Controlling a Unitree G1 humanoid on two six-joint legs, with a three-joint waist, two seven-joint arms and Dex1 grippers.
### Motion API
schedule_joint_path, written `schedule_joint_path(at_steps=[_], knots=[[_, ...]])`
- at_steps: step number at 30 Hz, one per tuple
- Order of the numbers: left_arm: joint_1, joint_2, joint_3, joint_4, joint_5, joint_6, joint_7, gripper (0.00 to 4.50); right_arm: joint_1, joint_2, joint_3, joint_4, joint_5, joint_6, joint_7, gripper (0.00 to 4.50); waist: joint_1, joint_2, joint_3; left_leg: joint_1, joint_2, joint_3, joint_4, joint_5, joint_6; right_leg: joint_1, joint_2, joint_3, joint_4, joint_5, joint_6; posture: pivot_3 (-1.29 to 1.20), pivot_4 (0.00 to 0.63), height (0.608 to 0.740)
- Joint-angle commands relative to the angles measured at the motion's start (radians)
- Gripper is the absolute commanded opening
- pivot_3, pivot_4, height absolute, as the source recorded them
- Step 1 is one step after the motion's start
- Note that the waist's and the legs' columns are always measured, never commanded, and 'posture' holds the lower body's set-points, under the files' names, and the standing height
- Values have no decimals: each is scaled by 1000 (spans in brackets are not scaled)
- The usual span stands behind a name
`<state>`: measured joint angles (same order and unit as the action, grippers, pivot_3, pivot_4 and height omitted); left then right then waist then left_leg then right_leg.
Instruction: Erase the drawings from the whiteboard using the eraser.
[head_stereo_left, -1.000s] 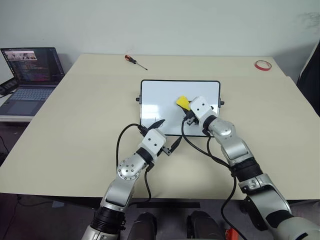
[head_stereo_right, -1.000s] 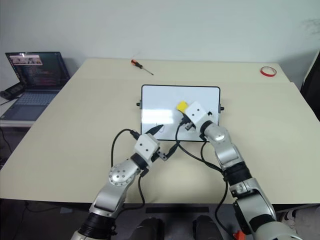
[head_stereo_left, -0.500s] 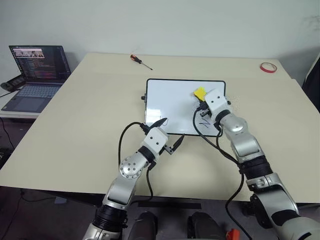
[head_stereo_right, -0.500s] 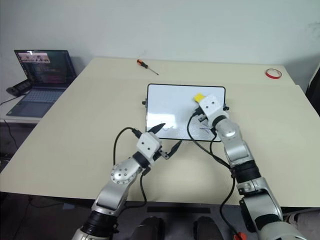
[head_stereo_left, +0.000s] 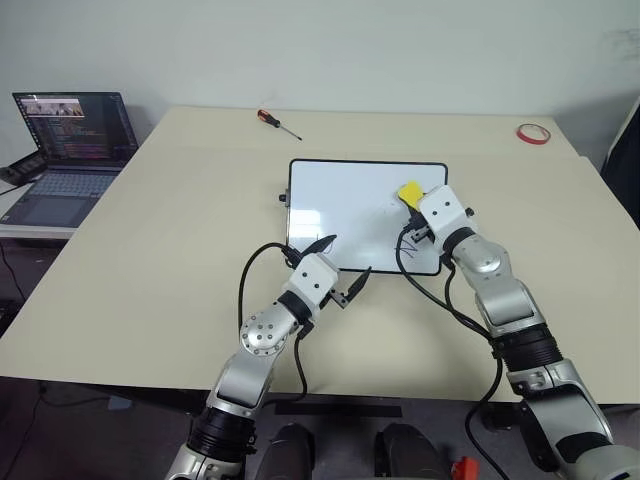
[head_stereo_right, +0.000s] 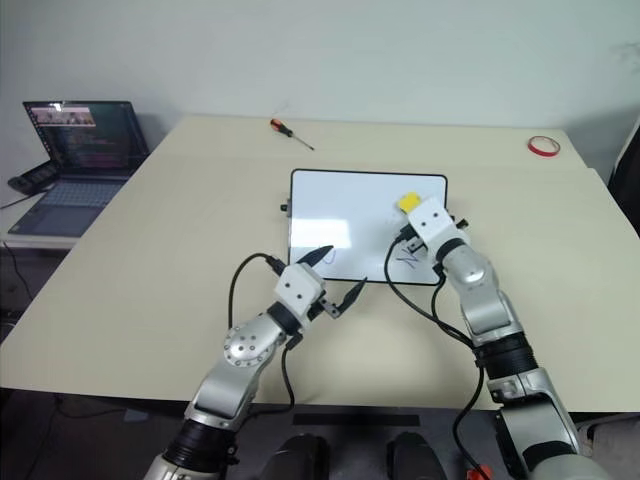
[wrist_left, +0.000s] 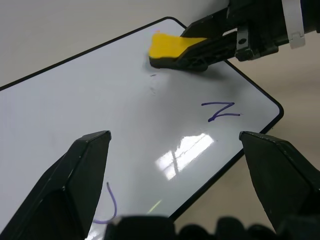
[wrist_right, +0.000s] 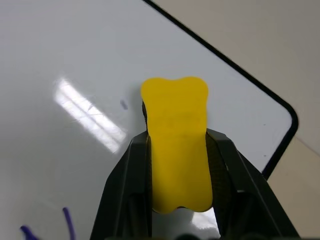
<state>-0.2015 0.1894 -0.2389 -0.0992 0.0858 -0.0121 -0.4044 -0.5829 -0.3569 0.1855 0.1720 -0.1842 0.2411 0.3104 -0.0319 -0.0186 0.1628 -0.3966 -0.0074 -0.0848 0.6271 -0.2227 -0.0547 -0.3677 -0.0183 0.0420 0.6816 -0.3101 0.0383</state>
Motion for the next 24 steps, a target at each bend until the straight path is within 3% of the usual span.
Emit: schedule_joint_path(at_steps=[1, 24], knots=[[-1, -7, -8, -20, -5, -17, 3, 4500, 23, -3, 46, 19, -25, 19, 52, 1144, -5, 0, 0, 0, 0, 1, 0, 0, 0, 0, 0, 1, 0, 0, 0, 0, 150, 740], [16, -1, -1, -35, -6, -8, 13, 4500, -10, 57, 74, 41, -42, -12, 82, 1144, -24, 0, 0, 1, 2, 2, -1, 0, 0, -1, 0, 2, 0, 1, -1, 0, 150, 740]])
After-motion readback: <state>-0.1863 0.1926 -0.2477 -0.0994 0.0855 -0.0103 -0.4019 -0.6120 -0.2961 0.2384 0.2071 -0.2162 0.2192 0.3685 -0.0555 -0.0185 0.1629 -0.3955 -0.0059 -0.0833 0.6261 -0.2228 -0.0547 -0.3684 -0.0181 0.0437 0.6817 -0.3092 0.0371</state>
